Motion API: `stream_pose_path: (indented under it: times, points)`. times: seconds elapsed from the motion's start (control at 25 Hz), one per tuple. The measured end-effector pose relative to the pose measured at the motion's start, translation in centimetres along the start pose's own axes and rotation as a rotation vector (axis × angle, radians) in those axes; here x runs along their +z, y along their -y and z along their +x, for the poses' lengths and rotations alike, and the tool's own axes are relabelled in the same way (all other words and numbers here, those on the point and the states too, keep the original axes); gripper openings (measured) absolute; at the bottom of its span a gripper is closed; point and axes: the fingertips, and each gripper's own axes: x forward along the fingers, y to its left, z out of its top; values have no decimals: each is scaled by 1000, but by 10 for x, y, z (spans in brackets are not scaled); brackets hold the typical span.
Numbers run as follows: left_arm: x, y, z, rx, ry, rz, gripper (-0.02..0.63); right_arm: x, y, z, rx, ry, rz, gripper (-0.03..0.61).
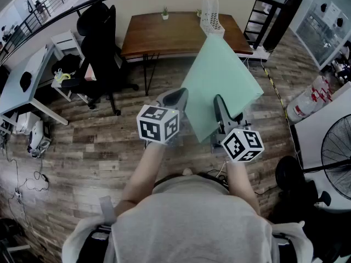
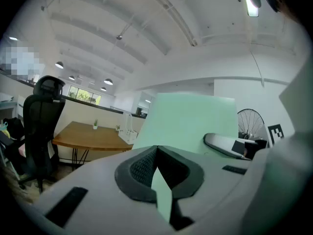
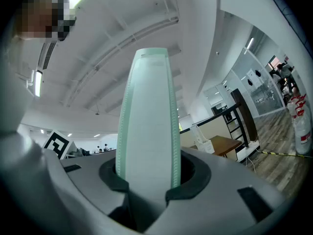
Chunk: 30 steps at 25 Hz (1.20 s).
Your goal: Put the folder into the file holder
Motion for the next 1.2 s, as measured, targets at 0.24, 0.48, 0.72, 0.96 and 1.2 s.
stream_pose_path:
  times: [0.24, 0.48, 0.72, 0.96, 1.2]
  points:
    - [1, -3, 1, 8, 1, -22, 14, -3, -1, 5, 6, -14, -9, 169]
    - [-6, 3, 5, -2, -10, 17, 14, -4, 1, 5, 4, -19, -22, 169]
    - [-8, 5, 13, 3, -16, 39, 14, -3, 7, 7, 8, -29, 8, 169]
    - [-12, 6, 30, 11, -18, 26, 14, 6, 25, 13, 25, -6, 10, 166]
    - [-16, -5, 44, 70, -17, 3, 13, 11, 44, 19, 42, -2, -5, 161]
